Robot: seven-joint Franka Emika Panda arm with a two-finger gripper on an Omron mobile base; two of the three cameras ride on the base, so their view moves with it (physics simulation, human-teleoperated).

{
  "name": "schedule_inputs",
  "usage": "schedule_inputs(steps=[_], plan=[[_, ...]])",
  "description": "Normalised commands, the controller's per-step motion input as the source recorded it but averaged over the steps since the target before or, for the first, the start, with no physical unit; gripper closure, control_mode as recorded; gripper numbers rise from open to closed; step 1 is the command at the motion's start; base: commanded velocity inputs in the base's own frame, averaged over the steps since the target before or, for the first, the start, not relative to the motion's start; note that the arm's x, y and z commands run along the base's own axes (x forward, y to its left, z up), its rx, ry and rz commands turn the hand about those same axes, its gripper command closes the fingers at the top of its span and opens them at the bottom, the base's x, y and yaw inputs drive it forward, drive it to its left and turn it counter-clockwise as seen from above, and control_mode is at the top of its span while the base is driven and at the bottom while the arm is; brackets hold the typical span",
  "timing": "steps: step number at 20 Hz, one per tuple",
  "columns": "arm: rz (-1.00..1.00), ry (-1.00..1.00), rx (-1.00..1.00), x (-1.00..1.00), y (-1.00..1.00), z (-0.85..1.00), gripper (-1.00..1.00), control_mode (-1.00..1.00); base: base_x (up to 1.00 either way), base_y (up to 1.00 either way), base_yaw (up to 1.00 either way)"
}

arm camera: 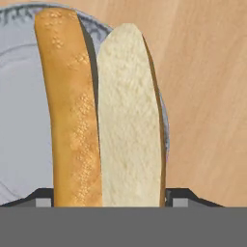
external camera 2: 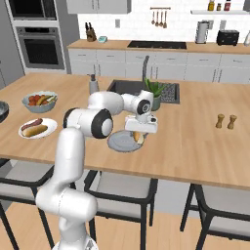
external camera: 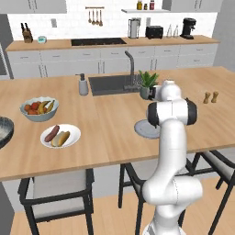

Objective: Place one bun and one sausage from the bowl on each plate.

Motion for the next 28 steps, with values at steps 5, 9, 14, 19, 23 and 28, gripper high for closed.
schedule_inputs(steps=[5,9,14,19,23,28], plan=[[-0.01,-0.10,0.00,-0.05,0.52,-0.67,1.00,-1.00,0.00,0.00,0.00],[-0.06,-0.33,-0.03,-0.72,0.79,-0.16,1.00,-1.00,0.00,0.00,0.00],[-0.05,-0.20,-0.09,-0.04,0.68,-0.45,-1.00,-1.00,0.00,0.00,0.00],[0.00,-0.29,0.00,-0.11,-0.46,-0.09,-1.00,-1.00,0.00,0.00,0.00],[0.03,-0.21,-0.04,-0.14,-0.15,0.58,-1.00,-1.00,0.00,0.00,0.00],[0.18,-0.08,-0.21,-0.26,0.09,0.81,-1.00,-1.00,0.00,0.00,0.00]])
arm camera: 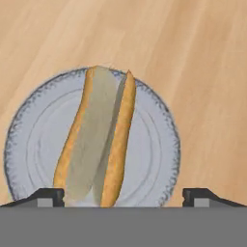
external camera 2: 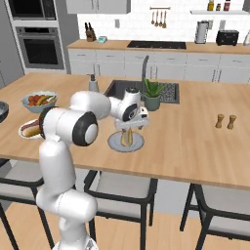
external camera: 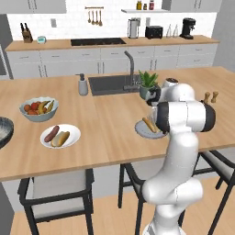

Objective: Place one bun and one sausage from the bowl on each plate.

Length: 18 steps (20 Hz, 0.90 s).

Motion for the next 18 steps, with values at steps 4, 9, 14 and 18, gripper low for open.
schedule_inputs(steps=[4,9,14,18], plan=[[0.19,-0.26,-0.14,-0.99,0.21,1.00,-1.00,-1.00,0.00,0.00,0.00],[0.20,-0.03,-0.01,-1.00,0.30,1.00,-1.00,-1.00,0.00,0.00,0.00],[0.18,0.01,0.00,-1.00,0.35,0.98,-1.00,-1.00,0.00,0.00,0.00],[0.09,0.11,0.00,-0.71,0.16,0.55,-1.00,-1.00,0.00,0.00,0.00]])
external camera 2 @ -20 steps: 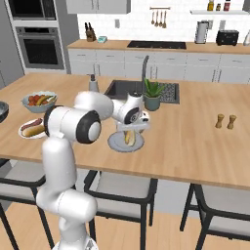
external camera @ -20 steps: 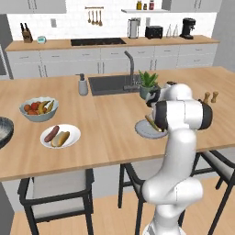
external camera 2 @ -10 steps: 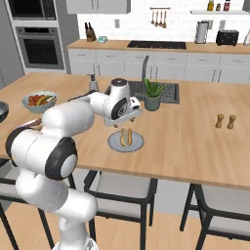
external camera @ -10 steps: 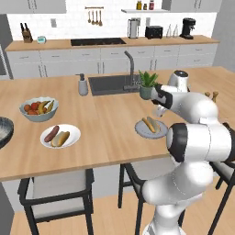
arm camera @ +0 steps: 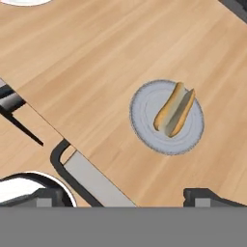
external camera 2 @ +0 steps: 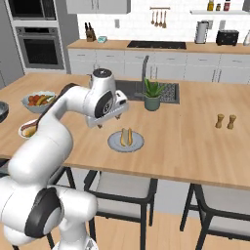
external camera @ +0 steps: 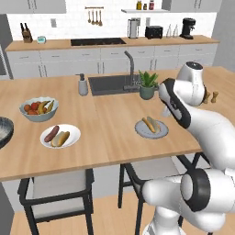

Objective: Place one bun and one sausage from the bowl on each plate.

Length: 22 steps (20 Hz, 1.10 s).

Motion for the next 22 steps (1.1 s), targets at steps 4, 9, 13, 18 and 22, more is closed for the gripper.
schedule_inputs(steps=[4,9,13,18,22], plan=[[0.03,0.12,-0.06,0.11,0.14,0.00,-1.00,-1.00,0.00,0.00,0.00],[0.01,0.02,-0.01,0.03,0.01,0.00,-1.00,1.00,0.00,0.44,0.08],[0.00,0.00,0.00,0.00,0.00,0.00,-1.00,1.00,-0.07,0.97,0.02],[0.00,0.00,0.00,0.00,0.00,0.00,-1.00,1.00,-0.12,0.94,-0.03],[0.00,0.00,0.00,0.00,0.00,0.00,-1.00,1.00,-0.06,0.87,-0.10]])
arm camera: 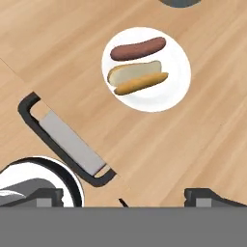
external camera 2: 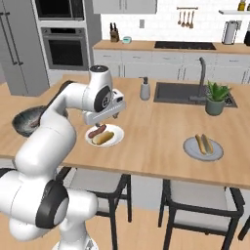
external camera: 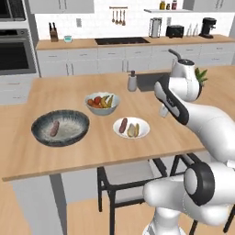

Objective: Place one bun and one sausage from the bowl on each plate.

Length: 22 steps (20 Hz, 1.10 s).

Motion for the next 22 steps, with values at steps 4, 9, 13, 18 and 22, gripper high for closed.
schedule_inputs(steps=[4,9,13,18,22], plan=[[0.00,0.00,0.00,0.00,0.00,0.00,-1.00,1.00,-0.07,0.87,-0.15],[0.00,0.00,0.00,0.00,0.00,0.00,-1.00,1.00,-0.07,0.82,-0.17],[0.00,0.00,0.00,0.00,0.00,0.00,-1.00,1.00,-0.09,0.83,-0.16],[-0.02,0.01,0.00,0.00,0.15,0.09,-1.00,-1.00,-0.05,0.68,-0.11],[-0.15,0.07,0.07,0.02,0.62,0.38,-1.00,-1.00,0.00,0.00,0.00]])
